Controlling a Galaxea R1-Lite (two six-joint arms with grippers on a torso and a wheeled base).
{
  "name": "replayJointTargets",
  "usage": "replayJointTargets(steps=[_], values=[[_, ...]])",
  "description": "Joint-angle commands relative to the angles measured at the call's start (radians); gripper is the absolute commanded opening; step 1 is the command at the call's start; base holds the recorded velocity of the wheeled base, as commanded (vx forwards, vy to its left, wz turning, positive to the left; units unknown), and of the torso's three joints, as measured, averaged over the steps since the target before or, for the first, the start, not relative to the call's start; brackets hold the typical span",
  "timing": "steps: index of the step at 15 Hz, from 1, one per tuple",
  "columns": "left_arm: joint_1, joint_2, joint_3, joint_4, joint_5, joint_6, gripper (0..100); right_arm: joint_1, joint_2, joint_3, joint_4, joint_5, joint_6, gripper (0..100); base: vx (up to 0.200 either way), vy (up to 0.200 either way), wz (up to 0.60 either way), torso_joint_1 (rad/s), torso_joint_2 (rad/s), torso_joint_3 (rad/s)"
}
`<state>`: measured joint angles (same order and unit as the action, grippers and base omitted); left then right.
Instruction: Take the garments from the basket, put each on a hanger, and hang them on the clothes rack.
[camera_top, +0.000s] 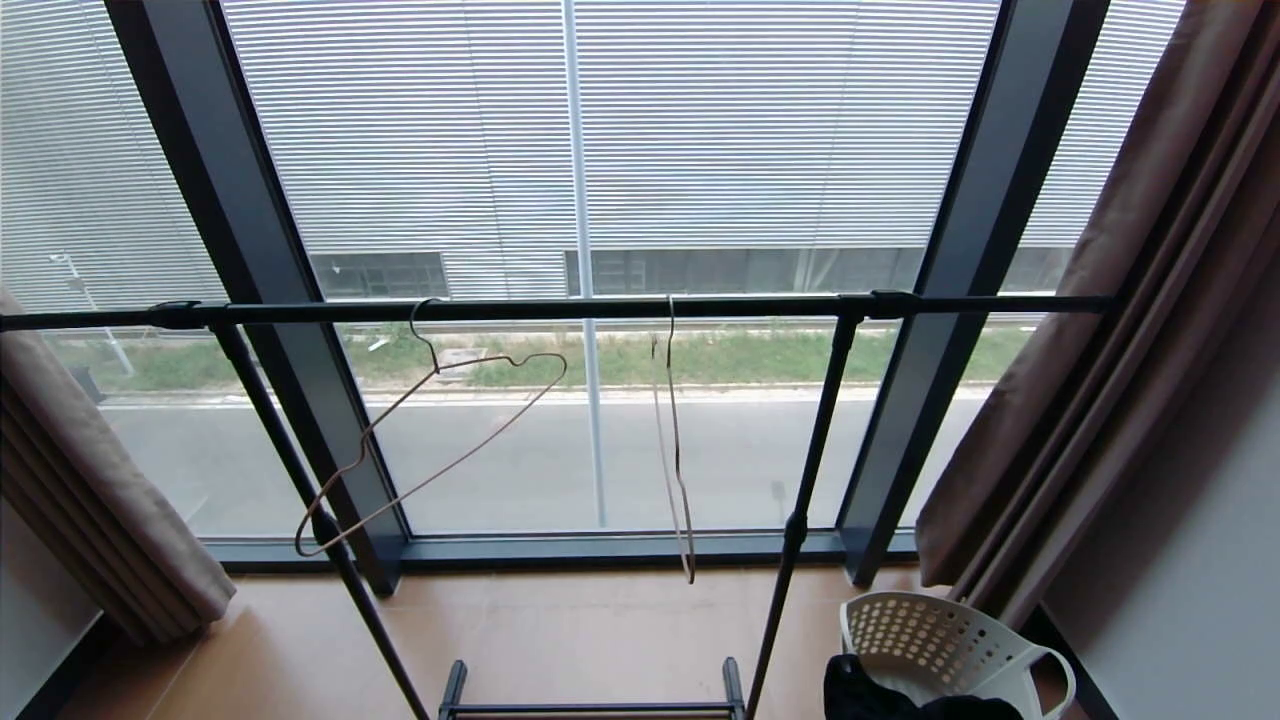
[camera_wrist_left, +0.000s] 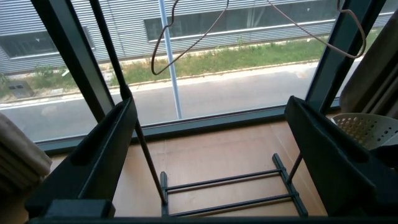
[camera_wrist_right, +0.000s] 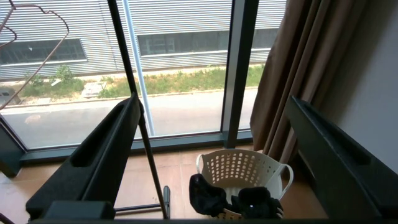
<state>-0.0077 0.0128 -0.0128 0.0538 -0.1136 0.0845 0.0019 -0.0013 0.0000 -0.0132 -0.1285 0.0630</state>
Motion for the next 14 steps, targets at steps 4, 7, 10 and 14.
replayJointTargets(steps=[4,7,10,14], values=[[0.0,0.001,0.0,0.0,0.003,0.009,100,0.001,0.001,0.0,-0.001,0.001,-0.002,100,0.0,0.0,0.0,-0.04,0.08,0.049],[0.0,0.001,0.0,0.0,0.002,0.008,100,0.001,0.001,0.0,-0.001,0.0,0.0,100,0.0,0.0,0.0,-0.136,0.33,0.176],[0.0,0.001,0.0,0.0,0.0,0.001,100,0.0,0.001,0.0,-0.001,0.0,0.0,100,0.0,0.0,0.0,-0.141,0.34,0.189],[0.0,0.001,-0.001,0.001,0.002,-0.003,100,0.0,0.001,0.0,-0.001,0.0,-0.002,100,0.0,0.0,0.0,-0.143,0.35,0.204]])
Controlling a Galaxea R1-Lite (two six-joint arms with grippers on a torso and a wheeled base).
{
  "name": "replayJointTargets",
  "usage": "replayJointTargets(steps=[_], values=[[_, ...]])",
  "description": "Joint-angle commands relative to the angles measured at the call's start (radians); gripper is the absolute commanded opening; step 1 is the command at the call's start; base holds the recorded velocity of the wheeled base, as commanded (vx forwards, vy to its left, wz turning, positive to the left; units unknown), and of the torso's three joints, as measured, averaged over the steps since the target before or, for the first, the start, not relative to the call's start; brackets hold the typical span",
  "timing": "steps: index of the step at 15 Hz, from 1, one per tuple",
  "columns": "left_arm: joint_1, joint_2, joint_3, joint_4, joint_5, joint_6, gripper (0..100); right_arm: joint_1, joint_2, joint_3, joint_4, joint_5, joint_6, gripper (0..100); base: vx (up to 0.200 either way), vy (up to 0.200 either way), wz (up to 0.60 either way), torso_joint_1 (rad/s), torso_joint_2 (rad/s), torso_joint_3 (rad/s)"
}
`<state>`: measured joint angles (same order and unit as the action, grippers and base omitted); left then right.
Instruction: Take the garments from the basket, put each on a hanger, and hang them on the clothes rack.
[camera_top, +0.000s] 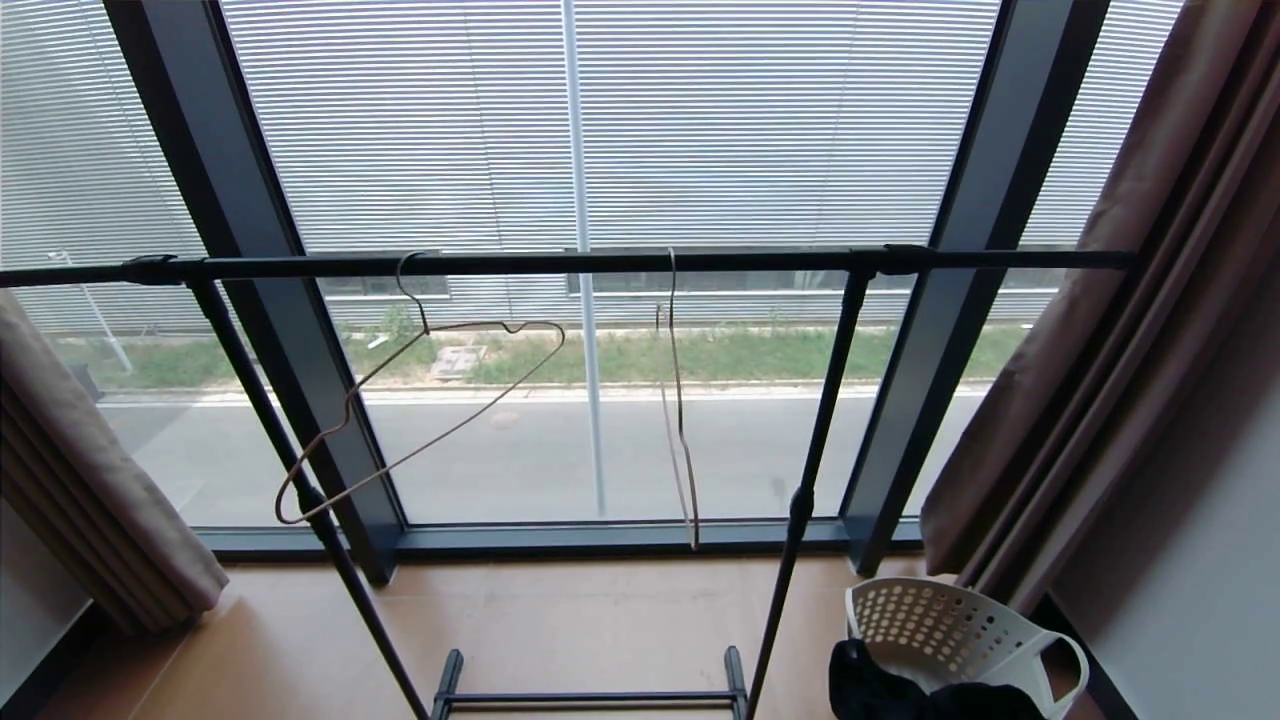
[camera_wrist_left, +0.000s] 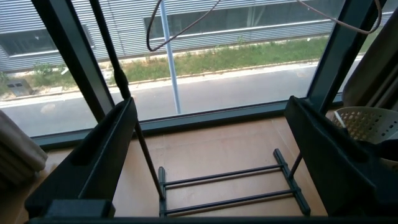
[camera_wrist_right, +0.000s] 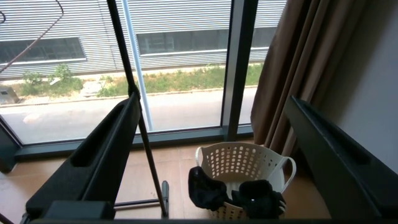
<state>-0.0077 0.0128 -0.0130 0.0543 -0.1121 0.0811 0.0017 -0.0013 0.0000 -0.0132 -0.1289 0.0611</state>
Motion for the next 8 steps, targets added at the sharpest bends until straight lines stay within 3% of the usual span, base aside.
replayJointTargets(steps=[1,8], values=[[0.0,0.001,-0.001,-0.001,0.0,-0.001,100,0.0,0.001,0.0,-0.001,0.002,-0.001,100,0.0,0.0,0.0,-0.139,0.34,0.207],[0.0,0.001,-0.001,-0.001,0.0,-0.001,100,0.0,0.001,0.0,-0.001,0.0,0.003,100,0.0,0.0,0.0,-0.152,0.38,0.228]])
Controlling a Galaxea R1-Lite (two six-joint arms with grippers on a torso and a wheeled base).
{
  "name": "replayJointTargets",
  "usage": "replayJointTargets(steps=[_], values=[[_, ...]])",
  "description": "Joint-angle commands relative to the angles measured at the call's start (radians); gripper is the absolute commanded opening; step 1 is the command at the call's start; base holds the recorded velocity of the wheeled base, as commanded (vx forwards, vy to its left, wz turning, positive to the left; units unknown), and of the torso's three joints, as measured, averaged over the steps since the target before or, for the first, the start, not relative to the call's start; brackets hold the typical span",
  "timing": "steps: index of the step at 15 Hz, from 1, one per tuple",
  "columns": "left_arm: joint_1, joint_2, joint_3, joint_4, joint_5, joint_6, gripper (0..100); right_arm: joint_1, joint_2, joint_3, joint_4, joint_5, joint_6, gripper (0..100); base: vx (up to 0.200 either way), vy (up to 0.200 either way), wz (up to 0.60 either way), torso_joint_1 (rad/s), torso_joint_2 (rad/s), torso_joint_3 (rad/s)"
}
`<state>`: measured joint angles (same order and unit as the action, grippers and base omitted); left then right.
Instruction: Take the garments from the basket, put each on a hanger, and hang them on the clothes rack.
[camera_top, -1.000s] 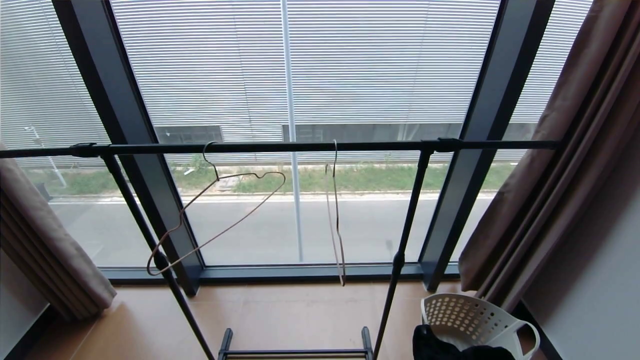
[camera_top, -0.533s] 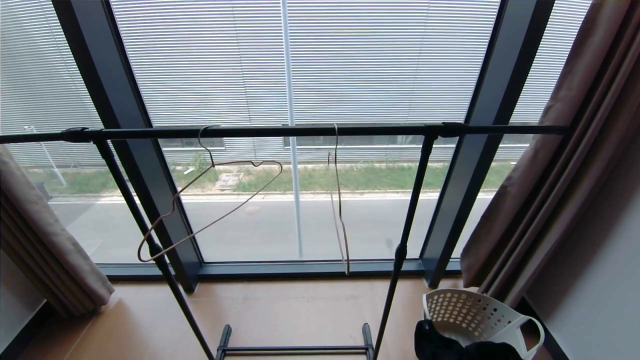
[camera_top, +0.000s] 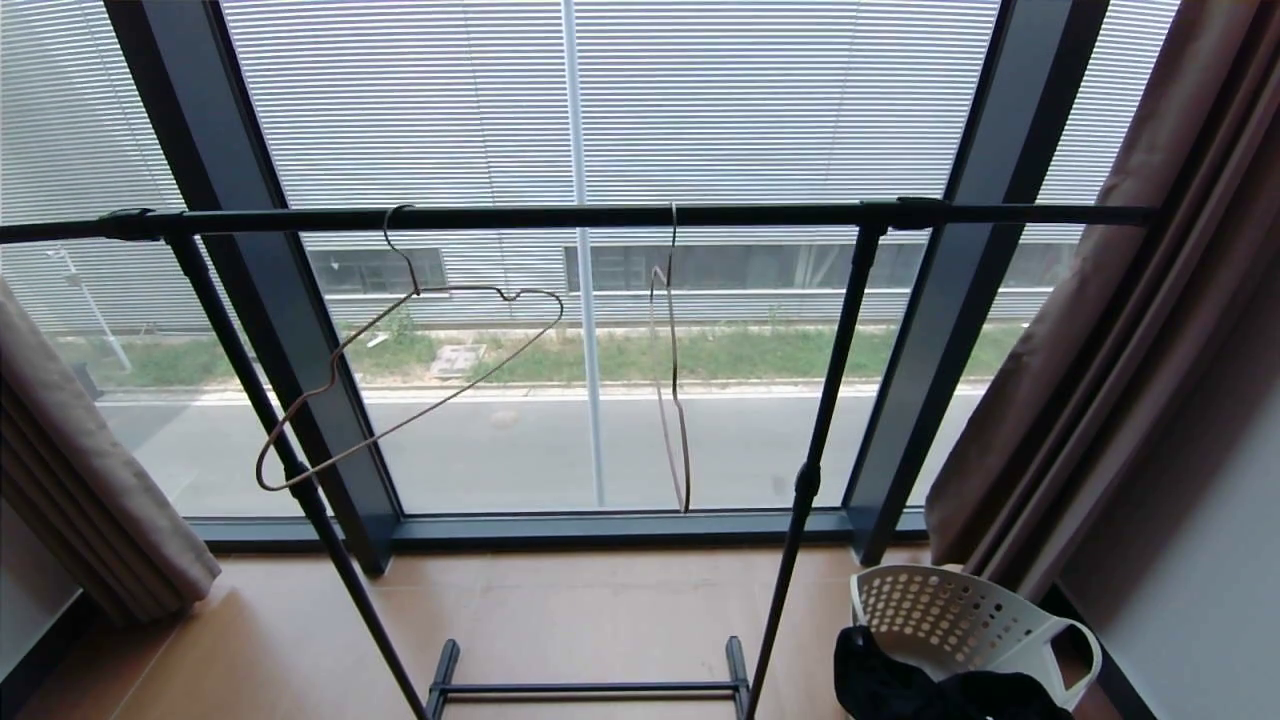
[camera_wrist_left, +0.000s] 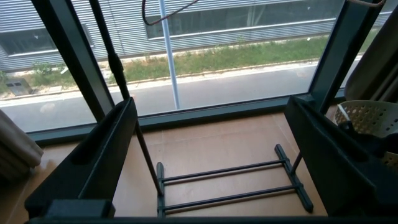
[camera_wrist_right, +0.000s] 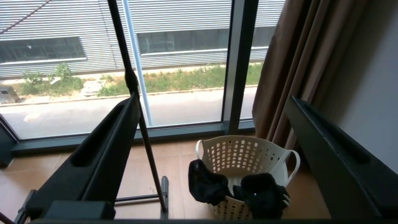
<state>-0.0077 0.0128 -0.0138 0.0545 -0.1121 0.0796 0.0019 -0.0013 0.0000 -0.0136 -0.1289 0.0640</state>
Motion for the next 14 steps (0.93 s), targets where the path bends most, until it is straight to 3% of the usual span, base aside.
replayJointTargets(steps=[1,14], values=[[0.0,0.001,0.0,0.001,-0.001,0.0,100,0.001,0.001,0.0,0.0,0.0,0.0,100,0.0,0.0,0.0,-0.173,0.47,0.281],[0.0,0.001,0.0,0.001,-0.001,0.002,100,0.0,0.001,0.0,0.0,0.0,0.0,100,0.0,0.0,0.0,-0.174,0.52,0.346]])
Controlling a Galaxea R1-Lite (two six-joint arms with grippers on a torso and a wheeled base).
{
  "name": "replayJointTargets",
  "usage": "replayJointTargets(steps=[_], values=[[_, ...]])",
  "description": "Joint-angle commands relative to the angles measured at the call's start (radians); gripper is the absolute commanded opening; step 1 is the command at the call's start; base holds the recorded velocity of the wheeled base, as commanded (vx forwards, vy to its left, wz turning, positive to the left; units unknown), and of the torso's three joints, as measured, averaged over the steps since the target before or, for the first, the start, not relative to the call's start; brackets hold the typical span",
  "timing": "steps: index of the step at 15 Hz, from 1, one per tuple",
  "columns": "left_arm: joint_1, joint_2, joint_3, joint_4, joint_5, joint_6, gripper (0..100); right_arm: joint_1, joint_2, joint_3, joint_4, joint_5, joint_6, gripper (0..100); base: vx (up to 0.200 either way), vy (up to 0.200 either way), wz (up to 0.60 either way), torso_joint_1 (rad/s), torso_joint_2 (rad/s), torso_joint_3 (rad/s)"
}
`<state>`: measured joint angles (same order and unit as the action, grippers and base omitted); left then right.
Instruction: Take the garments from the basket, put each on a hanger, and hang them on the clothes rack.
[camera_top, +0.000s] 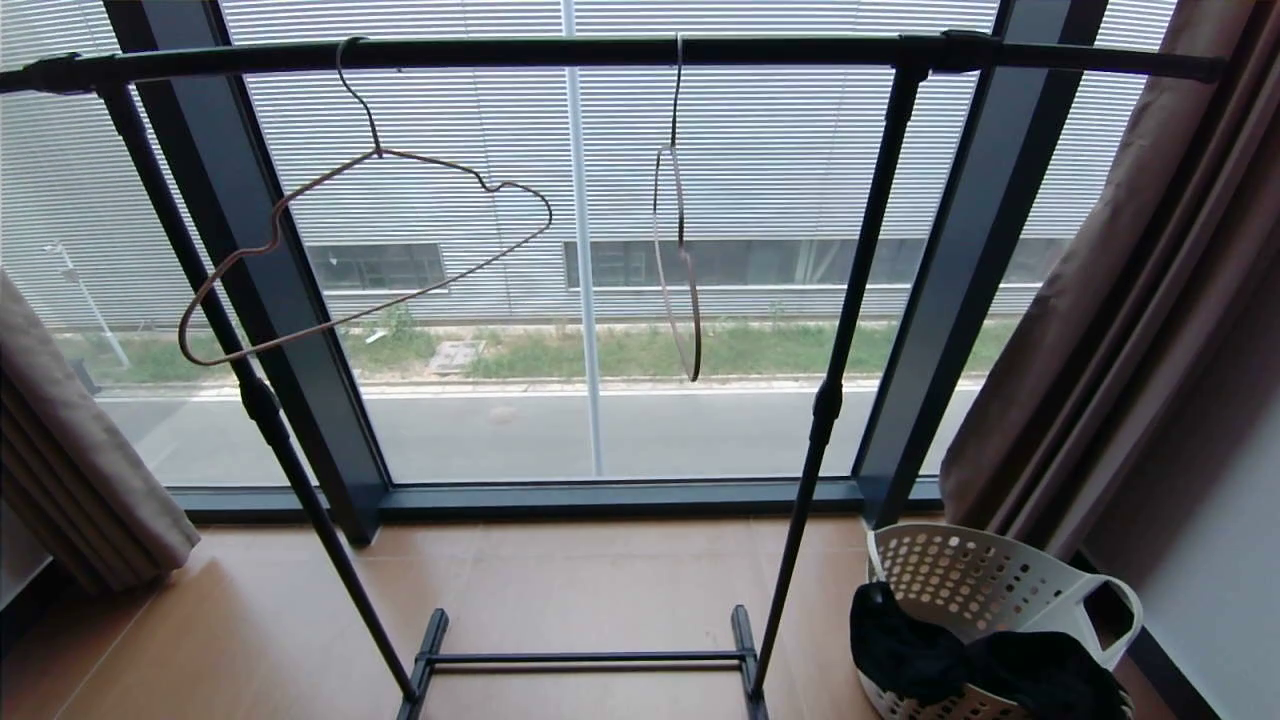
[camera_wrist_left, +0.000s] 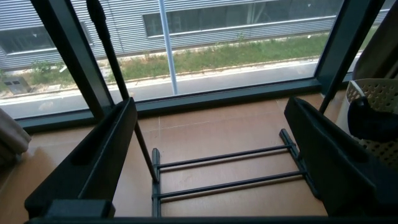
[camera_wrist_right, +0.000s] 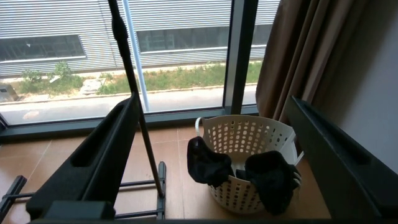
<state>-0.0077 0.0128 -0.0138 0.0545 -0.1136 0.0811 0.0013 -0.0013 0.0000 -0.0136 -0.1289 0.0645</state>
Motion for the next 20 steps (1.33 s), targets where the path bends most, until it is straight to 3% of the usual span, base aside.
replayJointTargets(steps=[1,7,15,20], values=[[0.0,0.001,0.0,-0.001,0.002,0.0,100,0.002,0.001,0.0,0.0,0.0,-0.002,100,0.0,0.0,0.0,-0.134,0.49,0.364],[0.0,0.001,0.0,0.001,0.0,0.002,100,0.002,0.001,0.0,0.0,0.0,-0.003,100,0.0,0.0,0.0,-0.026,0.11,0.081],[0.0,0.001,0.0,0.001,-0.001,0.005,100,0.0,0.001,0.0,-0.002,0.0,0.0,100,0.0,0.0,-0.6,0.001,0.0,0.002],[0.0,0.001,0.0,0.002,-0.001,0.005,100,0.0,0.001,0.0,0.0,0.0,0.0,100,0.0,-0.08,0.0,0.0,0.0,0.002]])
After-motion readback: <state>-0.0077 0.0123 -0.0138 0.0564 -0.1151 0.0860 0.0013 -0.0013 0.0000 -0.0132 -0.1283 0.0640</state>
